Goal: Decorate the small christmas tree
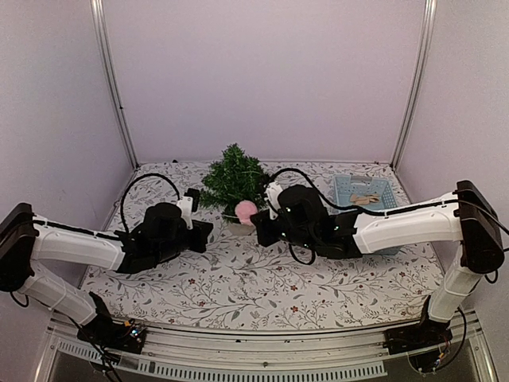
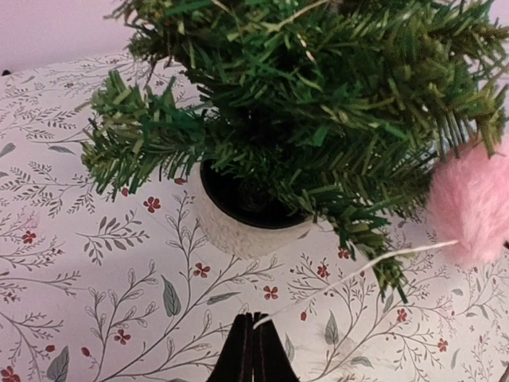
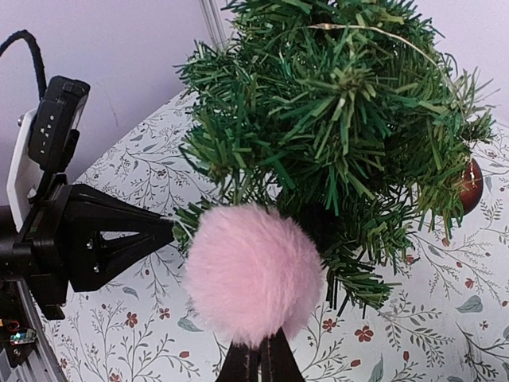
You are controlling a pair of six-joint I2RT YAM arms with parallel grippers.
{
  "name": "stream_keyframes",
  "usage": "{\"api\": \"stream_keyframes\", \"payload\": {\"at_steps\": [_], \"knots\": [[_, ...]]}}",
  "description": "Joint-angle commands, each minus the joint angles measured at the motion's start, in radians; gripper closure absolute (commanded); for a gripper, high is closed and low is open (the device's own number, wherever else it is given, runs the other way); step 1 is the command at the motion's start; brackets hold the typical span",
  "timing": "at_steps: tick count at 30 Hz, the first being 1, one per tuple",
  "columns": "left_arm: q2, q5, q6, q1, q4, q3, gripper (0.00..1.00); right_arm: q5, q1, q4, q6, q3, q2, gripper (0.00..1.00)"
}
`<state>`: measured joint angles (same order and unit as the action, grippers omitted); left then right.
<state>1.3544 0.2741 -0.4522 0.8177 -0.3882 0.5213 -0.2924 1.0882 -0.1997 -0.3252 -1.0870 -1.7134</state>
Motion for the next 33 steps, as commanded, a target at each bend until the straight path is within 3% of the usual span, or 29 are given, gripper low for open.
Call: {"api": "stream_keyframes", "payload": {"at_steps": [1, 22, 33], "knots": [[0.03, -0.071, 0.025, 0.007, 0.026, 0.02, 1.0, -0.03, 0.005, -0.029, -0.009, -0.021, -0.029, 1.0], [0.144, -0.187, 0.049, 0.083, 0.027, 0.163, 1.0, -0.014, 0.006, -0.044, -0.01, -0.03, -0.053, 1.0], [0.095, -0.23, 0.05, 0.073, 0.073, 0.198, 1.0, -0.02, 0.006, -0.038, -0.014, -0.034, -0.061, 1.0]]}}
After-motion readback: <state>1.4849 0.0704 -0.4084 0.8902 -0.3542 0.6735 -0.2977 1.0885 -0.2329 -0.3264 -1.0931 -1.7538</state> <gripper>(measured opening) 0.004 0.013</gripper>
